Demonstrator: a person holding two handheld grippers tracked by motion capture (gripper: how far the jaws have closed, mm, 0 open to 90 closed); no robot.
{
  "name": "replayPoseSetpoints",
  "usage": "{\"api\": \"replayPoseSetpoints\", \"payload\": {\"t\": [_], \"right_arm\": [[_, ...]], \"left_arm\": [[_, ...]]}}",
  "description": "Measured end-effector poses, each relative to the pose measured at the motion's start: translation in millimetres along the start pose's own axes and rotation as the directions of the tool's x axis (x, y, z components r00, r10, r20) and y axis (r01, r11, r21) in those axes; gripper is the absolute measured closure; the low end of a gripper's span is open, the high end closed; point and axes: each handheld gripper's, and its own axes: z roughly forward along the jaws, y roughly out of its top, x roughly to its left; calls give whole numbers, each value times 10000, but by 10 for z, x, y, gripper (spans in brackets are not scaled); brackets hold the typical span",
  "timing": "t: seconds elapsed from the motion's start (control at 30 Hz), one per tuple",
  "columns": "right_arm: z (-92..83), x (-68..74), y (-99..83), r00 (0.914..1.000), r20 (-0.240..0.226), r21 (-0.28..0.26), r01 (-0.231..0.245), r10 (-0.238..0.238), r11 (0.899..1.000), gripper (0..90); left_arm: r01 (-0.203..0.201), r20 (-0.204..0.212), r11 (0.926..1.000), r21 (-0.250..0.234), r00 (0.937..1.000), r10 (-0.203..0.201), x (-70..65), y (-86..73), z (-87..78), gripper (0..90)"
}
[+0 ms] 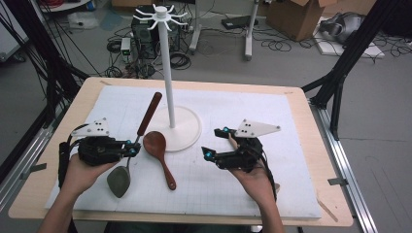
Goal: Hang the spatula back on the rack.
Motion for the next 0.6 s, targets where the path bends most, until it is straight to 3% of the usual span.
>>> {"api": "replayPoseSetpoints", "payload": {"t": [0.6], "right_arm": [[346,119,278,9975,-702,206,53,-39,9998,313]], "left_arm": [[-201,296,9995,-235,9993,208,-92,131,92,838]]}}
